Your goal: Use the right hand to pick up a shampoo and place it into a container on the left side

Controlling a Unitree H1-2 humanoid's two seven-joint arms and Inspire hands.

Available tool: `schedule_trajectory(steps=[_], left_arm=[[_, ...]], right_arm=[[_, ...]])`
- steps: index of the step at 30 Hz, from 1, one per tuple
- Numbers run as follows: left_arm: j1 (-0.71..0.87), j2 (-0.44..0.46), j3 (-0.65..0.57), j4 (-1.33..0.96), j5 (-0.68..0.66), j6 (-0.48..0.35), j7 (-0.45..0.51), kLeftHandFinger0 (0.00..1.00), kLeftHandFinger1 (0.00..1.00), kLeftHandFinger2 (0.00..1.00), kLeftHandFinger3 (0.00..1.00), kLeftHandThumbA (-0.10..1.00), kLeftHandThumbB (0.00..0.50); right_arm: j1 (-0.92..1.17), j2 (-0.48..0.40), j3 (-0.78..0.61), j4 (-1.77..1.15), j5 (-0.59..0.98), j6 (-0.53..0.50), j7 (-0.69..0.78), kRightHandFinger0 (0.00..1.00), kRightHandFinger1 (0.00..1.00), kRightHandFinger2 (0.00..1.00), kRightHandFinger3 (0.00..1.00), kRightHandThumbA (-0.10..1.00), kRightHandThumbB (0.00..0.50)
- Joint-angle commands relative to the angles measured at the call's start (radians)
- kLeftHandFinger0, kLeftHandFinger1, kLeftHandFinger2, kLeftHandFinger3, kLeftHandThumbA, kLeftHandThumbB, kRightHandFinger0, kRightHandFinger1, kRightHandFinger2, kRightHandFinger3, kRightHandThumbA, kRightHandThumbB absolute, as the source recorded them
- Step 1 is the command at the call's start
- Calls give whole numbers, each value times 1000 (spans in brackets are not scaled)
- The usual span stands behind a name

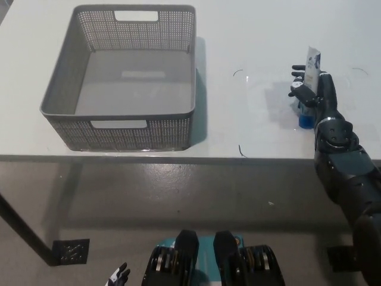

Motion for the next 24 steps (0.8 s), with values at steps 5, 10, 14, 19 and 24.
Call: schedule_trajectory(steps=[5,10,14,19,24], left_arm=[[0,9,2,-14,-4,-37,15,1000,1000,1000,1000,1000,122],[0,9,4,-16,-14,-37,9,1000,1000,1000,1000,1000,120],[-1,7,5,-12,-19,-37,10,1000,1000,1000,1000,1000,134],[-9,8,8,-21,-26,-37,-1,1000,1000,1000,1000,1000,129],[-9,10,9,-17,-26,-37,-3,1000,1000,1000,1000,1000,130]], right_arm=[[-72,15,-31,-61,38,-114,-25,0,304,663,638,-100,134],[-75,45,-10,-191,10,-82,-38,0,235,624,705,-100,128],[-49,81,4,-370,14,-44,-2,0,242,617,747,-100,106],[-20,129,52,-619,-20,50,16,0,235,621,771,-100,121],[-11,186,101,-781,-57,127,10,0,254,630,769,-100,128]])
